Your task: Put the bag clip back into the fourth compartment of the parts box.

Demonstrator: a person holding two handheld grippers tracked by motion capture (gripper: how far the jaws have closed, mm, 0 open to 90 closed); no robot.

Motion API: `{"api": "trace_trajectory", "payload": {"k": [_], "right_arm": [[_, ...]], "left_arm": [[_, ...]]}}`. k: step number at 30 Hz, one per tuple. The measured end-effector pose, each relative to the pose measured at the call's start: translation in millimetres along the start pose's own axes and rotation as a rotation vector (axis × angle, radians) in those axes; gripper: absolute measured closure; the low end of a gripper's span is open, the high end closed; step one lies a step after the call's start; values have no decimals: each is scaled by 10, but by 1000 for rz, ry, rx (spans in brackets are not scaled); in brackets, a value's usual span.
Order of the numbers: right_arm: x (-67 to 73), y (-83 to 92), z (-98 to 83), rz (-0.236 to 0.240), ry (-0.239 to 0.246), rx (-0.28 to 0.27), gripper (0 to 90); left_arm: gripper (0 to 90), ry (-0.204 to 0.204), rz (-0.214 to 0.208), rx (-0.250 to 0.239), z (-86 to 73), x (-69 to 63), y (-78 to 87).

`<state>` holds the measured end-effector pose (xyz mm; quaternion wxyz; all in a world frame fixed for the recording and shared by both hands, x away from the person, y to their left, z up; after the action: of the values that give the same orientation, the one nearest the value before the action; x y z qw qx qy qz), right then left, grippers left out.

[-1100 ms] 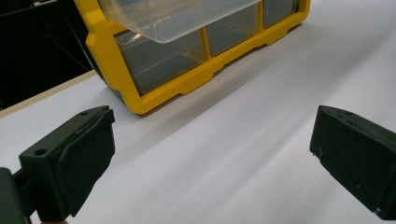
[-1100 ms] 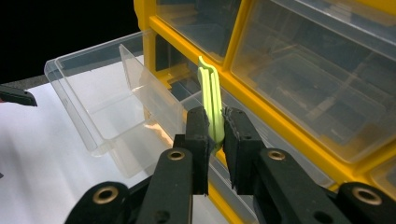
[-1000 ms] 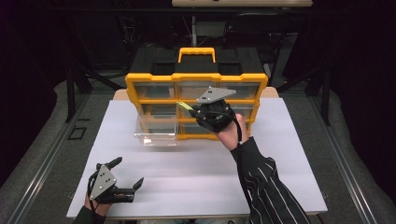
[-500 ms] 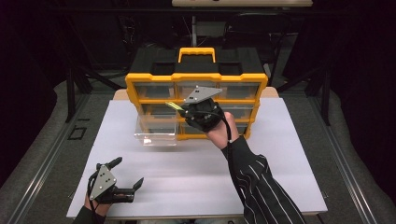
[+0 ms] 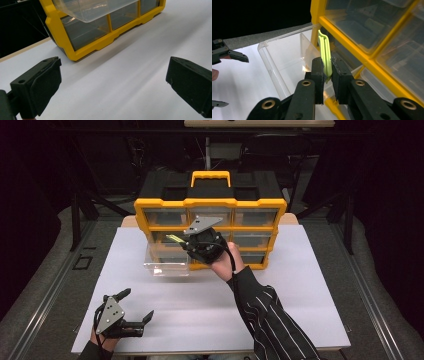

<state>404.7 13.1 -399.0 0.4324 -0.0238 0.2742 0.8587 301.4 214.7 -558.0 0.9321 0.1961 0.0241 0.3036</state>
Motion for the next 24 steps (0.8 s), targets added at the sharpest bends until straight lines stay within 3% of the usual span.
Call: {"api": "trace_trajectory", "payload": {"k": [10, 24], "right_arm": [[89, -134, -41, 27, 4, 28, 806], [135, -191, -81, 45, 19, 56, 804]], "left_arm": [[2, 1, 0, 0, -1, 2, 2], [2, 5, 2, 0, -2, 2, 6]]}}
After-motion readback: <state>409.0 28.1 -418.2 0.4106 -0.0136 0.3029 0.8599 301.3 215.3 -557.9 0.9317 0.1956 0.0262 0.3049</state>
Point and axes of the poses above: each handheld gripper's, and its own axes: y roughly backward along the jaws, z roughly out of its top, x roughly to its left, the point moved 7 cm from there along -y, roughly forward along the jaws, and after that the axes turned 15 degrees about -z, right-handed, at the moved point
